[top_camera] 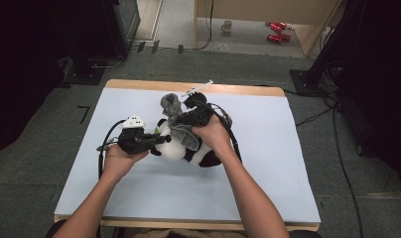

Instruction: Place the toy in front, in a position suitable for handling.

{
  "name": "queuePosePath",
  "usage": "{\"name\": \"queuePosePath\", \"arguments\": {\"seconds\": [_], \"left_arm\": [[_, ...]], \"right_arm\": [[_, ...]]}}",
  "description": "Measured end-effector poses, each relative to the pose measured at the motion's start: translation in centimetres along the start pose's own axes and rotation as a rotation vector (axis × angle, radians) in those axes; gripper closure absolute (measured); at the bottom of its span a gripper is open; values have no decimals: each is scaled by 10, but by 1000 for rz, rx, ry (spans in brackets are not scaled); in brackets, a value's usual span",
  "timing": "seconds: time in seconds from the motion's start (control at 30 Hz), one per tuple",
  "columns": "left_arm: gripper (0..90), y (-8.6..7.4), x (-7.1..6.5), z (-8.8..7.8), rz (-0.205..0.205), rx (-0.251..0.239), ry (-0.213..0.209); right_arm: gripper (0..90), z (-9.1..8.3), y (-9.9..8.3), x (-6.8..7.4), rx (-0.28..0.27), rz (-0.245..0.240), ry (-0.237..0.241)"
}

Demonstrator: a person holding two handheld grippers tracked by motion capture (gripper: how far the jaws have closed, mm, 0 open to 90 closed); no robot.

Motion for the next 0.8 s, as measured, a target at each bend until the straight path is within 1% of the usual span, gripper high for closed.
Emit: {"name": "queuePosePath", "arguments": {"seconds": [0.03,0.1,0.13,0.17,0.2,0.23,0.27,0.33,0.37,0.5,0.57,0.73,0.8], "left_arm": [[837,0,0,0,-1,0,-1],[837,0,0,0,-5,-2,-3],[837,0,0,0,-5,-2,-3],[837,0,1,0,-5,-2,-5],[837,0,0,0,0,-4,-6],[837,0,0,0,0,-4,-6],[837,0,0,-1,-1,-8,-8],[838,0,0,-1,-1,-9,-9],[837,0,0,-1,-1,-8,-10],[838,0,0,-1,-2,-9,-12],[837,0,0,-1,-8,-7,-14],[837,0,1,-1,-8,-4,-13],[837,-1,2,-1,-16,0,-9]], "right_arm": [[802,-1,-2,-6,10,5,-31],[802,-2,-4,-13,30,17,-58],[802,-2,-4,-13,30,17,-58],[802,-3,-6,-17,38,21,-70],[801,-3,-10,-27,54,41,-77],[801,-3,-10,-27,54,41,-77],[802,-5,-14,-33,48,63,-71],[802,-5,-15,-36,47,66,-71],[801,-8,-17,-40,41,72,-75],[802,-13,-21,-44,31,85,-80],[802,-20,-25,-50,21,101,-90],[802,-29,-31,-55,14,111,-106],[802,-35,-36,-61,17,118,-127]]}}
Point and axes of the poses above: each handheld gripper's, and its own axes: z roughly forward along the jaws, y roughly out of its top, x roughly to its left, the point moved 3 cm from there along z, roughly forward along the jaws, and after that the axes turned 3 degrees about y, right-handed, at the moved point
